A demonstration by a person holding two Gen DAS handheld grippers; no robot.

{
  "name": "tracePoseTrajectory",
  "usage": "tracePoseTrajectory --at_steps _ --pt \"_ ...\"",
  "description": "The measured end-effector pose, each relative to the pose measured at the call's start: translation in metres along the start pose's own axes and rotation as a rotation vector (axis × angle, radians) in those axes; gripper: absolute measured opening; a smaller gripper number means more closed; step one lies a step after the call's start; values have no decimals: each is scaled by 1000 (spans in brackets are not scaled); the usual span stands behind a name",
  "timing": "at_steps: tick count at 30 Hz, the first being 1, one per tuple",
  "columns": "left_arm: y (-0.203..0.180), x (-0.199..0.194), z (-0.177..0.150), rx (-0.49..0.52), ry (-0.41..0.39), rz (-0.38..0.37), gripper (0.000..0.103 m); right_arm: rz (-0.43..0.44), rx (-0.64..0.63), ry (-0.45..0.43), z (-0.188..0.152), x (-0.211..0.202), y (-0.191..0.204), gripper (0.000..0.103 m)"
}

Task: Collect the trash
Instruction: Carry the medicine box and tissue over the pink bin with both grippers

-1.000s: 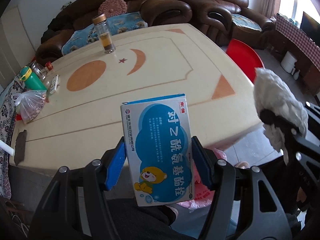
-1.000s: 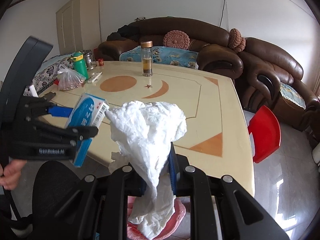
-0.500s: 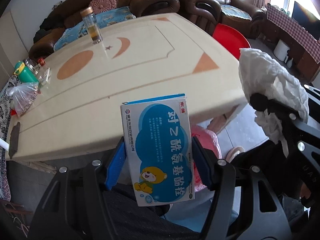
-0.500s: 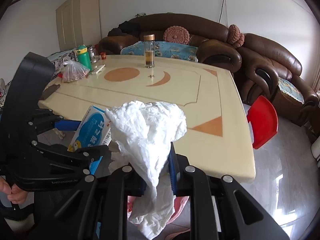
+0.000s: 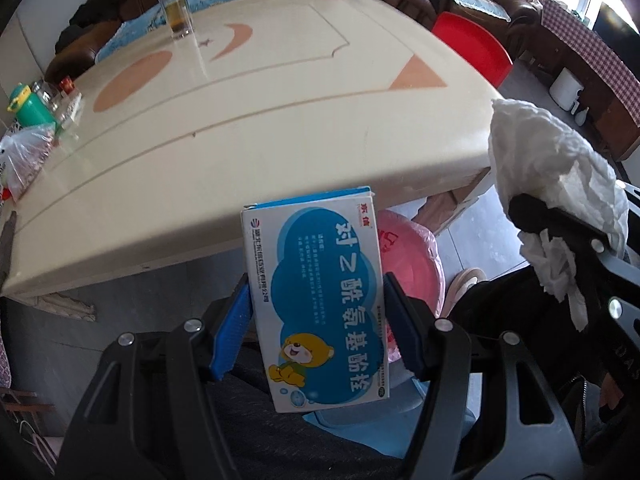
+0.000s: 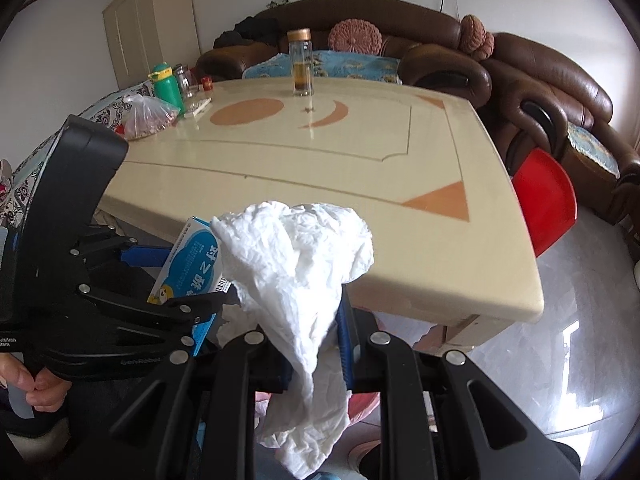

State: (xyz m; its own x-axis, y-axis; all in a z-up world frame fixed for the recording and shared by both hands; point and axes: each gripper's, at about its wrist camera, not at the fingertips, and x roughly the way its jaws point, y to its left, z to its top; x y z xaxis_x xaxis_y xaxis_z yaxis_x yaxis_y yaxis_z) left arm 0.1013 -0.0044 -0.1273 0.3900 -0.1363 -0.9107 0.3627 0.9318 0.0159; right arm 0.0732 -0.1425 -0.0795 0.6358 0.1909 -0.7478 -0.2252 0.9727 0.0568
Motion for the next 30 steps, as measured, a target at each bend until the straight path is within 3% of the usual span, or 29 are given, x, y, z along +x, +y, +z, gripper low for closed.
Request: tracePoseTrajectory --at_steps 20,30 --pt "-7 99 -13 5 162 -43 63 41 77 222 -45 103 -23 18" --pt "-5 149 -21 -43 246 -84 63 28 106 336 -73 158 -37 19"
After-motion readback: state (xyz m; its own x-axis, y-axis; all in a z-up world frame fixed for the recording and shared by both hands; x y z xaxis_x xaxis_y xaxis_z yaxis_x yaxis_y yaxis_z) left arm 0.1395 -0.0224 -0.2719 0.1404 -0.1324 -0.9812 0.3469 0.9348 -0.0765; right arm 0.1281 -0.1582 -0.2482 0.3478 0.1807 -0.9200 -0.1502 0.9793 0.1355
